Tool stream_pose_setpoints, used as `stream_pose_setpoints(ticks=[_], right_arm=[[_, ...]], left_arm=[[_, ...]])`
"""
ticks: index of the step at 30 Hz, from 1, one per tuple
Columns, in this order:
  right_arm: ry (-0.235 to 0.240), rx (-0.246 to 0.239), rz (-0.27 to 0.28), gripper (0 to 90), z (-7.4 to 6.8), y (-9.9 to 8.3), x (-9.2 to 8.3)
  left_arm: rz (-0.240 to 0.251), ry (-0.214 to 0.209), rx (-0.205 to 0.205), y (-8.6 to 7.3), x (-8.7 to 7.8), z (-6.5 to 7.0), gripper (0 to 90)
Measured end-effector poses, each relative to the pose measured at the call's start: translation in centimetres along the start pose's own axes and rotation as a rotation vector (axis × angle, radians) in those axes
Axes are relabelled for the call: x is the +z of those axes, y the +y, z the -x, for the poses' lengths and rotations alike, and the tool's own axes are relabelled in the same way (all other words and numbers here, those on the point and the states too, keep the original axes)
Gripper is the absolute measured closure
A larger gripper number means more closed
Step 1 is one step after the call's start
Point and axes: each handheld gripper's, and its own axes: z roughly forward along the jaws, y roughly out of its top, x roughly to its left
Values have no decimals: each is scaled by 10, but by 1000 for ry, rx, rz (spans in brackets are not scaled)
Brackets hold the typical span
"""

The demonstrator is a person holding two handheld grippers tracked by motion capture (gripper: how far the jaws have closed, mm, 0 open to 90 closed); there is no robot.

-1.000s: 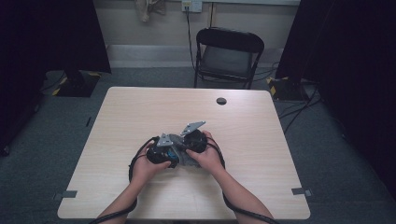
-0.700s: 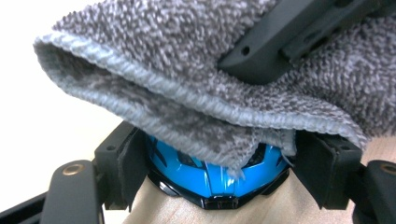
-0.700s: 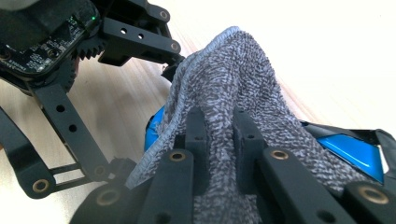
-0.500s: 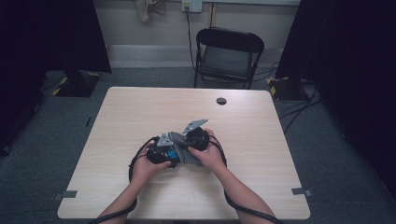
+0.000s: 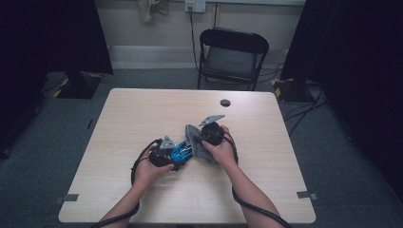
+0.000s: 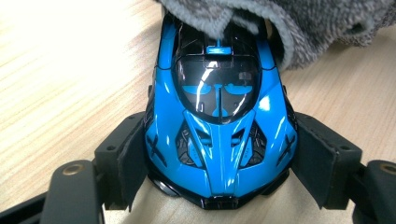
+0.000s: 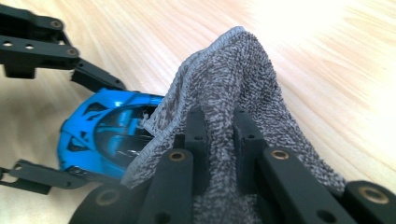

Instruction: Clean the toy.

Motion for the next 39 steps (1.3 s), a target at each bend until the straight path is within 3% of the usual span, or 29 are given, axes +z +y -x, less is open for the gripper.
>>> stream_pose_setpoints(ticks=[10, 14, 19, 25, 29, 39], right_arm=[[-35, -4, -18, 793, 6, 3, 0], [-44, 21, -7, 791, 9, 3, -2], [-48, 0, -3, 791, 5, 5, -6], [4, -28, 34, 791, -6, 8, -16], [49, -78, 32, 790, -21, 10, -18], [156, -143, 19, 789, -57, 9, 4]], left_arm=[[1, 0, -2, 0, 0, 0, 252], [2, -2, -6, 0, 0, 0, 252], [1, -1, -3, 0, 0, 0, 252], [-2, -2, -2, 0, 0, 0, 252], [1, -2, -5, 0, 0, 0, 252], [-1, 7, 7, 0, 0, -1, 252]])
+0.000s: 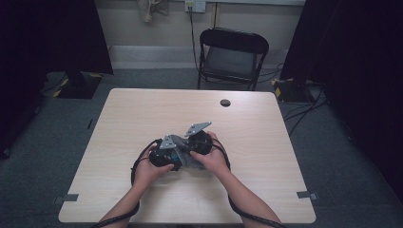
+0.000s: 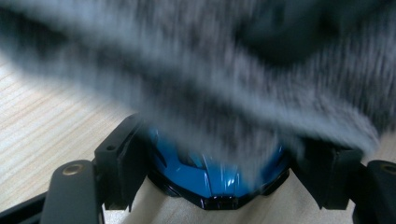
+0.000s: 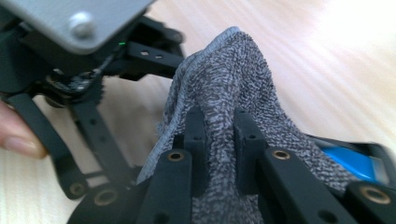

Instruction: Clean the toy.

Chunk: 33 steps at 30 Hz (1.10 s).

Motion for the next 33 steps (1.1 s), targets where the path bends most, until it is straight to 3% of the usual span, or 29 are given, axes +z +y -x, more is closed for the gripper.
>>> stream_pose_setpoints(ticks=[3, 7, 25, 29, 33], right_arm=[[17, -10, -2, 787, -5, -4, 8], [6, -4, -6, 788, -5, -8, 14], [-31, 17, 4, 790, 10, -7, 8], [-60, 24, 1, 790, 15, -5, 4], [-84, 65, 9, 790, 28, -7, 0]], left_arm=[[1, 2, 0, 0, 0, 0, 252], [1, 3, 0, 0, 0, 1, 252], [1, -3, -8, 0, 0, 1, 252], [3, -7, -14, 0, 1, 1, 252], [1, -7, -11, 0, 0, 1, 252]])
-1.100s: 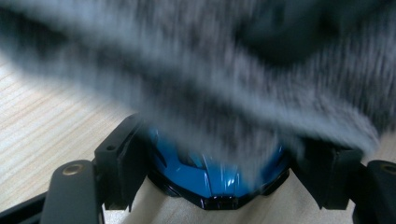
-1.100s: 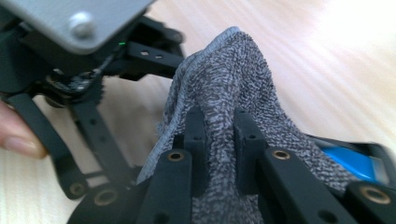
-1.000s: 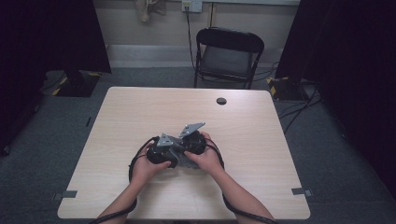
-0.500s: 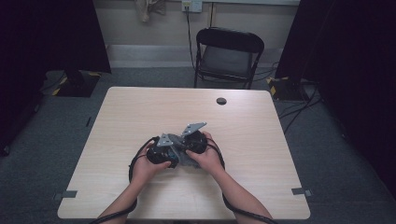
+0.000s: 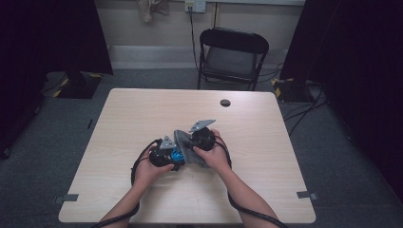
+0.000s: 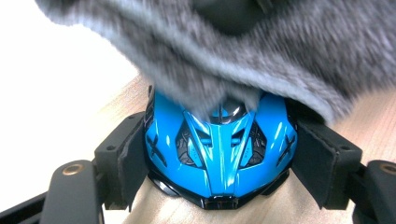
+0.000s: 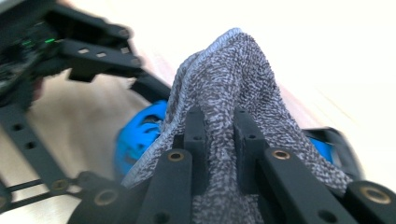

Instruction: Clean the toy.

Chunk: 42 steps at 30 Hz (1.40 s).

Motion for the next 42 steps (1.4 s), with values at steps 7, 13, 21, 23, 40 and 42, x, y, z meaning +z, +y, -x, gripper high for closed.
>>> stream_pose_setpoints(ticks=[7, 13, 21, 23, 40, 42], right_arm=[[-31, 89, -6, 788, 25, -5, -4], [-66, 106, -7, 788, 35, -8, -8], [-91, 138, 4, 785, 48, -16, -25], [-101, 135, -3, 784, 49, -18, -32], [-63, 91, -102, 780, 28, -70, -67], [-79, 63, -139, 772, 21, -82, -65]], left_arm=[[0, -1, -2, 0, 0, 0, 252], [0, 1, 1, 0, 0, 0, 252], [0, 2, 2, 0, 0, 0, 251], [0, 1, 1, 0, 0, 0, 252], [-1, -2, -2, 0, 0, -1, 249], [-2, -3, -3, 0, 0, -1, 246]])
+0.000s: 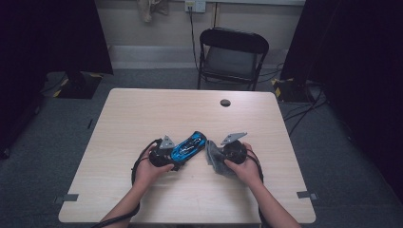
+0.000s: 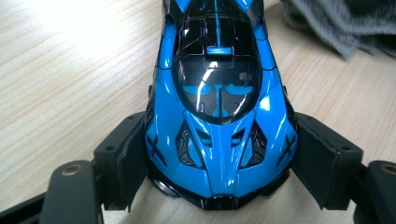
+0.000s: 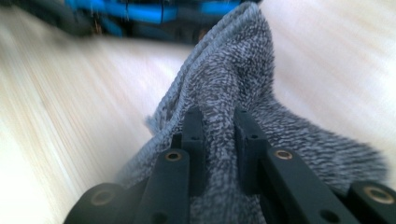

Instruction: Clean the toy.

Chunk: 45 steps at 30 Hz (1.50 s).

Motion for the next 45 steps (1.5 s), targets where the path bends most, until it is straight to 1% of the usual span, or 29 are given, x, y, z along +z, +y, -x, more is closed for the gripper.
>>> stream_pose_setpoints(ticks=[1, 3, 4, 5, 6, 7, 8, 9, 12, 13, 14, 15, 16, 17, 19, 21, 23, 24, 25, 26, 28, 29, 34, 35, 36, 38, 41, 43, 45], right_arm=[[-1, -2, 6, 772, 0, -3, 1], [17, 50, 45, 772, 1, -9, 2], [24, 71, 60, 773, 3, -11, 3], [24, 71, 60, 773, 3, -11, 3], [39, 100, 88, 774, 5, -16, 4], [39, 100, 88, 774, 5, -16, 4], [45, 107, 99, 774, 6, -17, 4], [51, 124, 114, 775, 7, -20, 4], [52, 118, 118, 776, 7, -20, 4], [52, 117, 118, 776, 7, -20, 4], [52, 116, 118, 776, 7, -20, 4], [53, 114, 116, 777, 7, -20, 4], [55, 115, 114, 777, 7, -20, 4], [55, 115, 114, 777, 7, -20, 4], [55, 110, 114, 778, 7, -20, 5], [56, 106, 113, 778, 8, -19, 5], [55, 102, 109, 778, 7, -19, 5], [52, 99, 104, 778, 7, -18, 4], [54, 95, 100, 778, 7, -18, 5], [54, 95, 100, 778, 7, -18, 5], [55, 93, 98, 778, 7, -17, 5], [55, 92, 98, 778, 7, -18, 5], [55, 89, 95, 778, 7, -17, 5], [55, 89, 93, 778, 7, -17, 4], [53, 88, 93, 778, 7, -17, 4], [53, 88, 93, 778, 7, -17, 4], [53, 87, 93, 778, 7, -17, 4], [54, 85, 90, 778, 7, -16, 4], [56, 90, 89, 778, 7, -16, 4]], left_arm=[[-1, 1, 1, 0, 0, 0, 244], [-3, -1, 2, 0, 0, -1, 234], [-4, 0, -7, 0, 0, -1, 226], [-4, 0, -7, 0, 0, -1, 210], [-5, 1, -11, -1, -1, -2, 195], [-2, 15, -7, -1, -2, -3, 195], [-1, 5, -13, -2, -2, -3, 191], [0, 2, -4, -2, -3, -3, 184], [-4, -1, 1, -1, -6, -4, 183], [5, 2, 0, -1, -6, -5, 185], [6, -11, -9, -1, -7, -5, 183], [0, -1, 6, 1, -10, -5, 183], [14, -9, -10, 1, -10, -4, 185], [14, -6, 4, 3, -12, -5, 185], [35, -10, -1, 7, -17, -7, 186], [67, -17, -21, 12, -21, -9, 186], [79, -10, -7, 18, -23, -13, 187], [78, -15, -8, 20, -21, -14, 190], [69, -11, 11, 22, -21, -15, 207], [63, -24, -1, 23, -18, -15, 207], [43, -13, 21, 27, -14, -17, 228], [48, -30, -1, 28, -11, -18, 231], [21, -54, -6, 30, -2, -16, 241], [24, -54, -18, 30, 0, -15, 241], [15, -42, -3, 30, 1, -16, 241], [13, -41, -1, 30, 5, -16, 253], [16, -55, -30, 29, 8, -17, 268], [26, -93, -73, 28, 8, -18, 306], [31, -101, -64, 26, 8, -20, 344]])
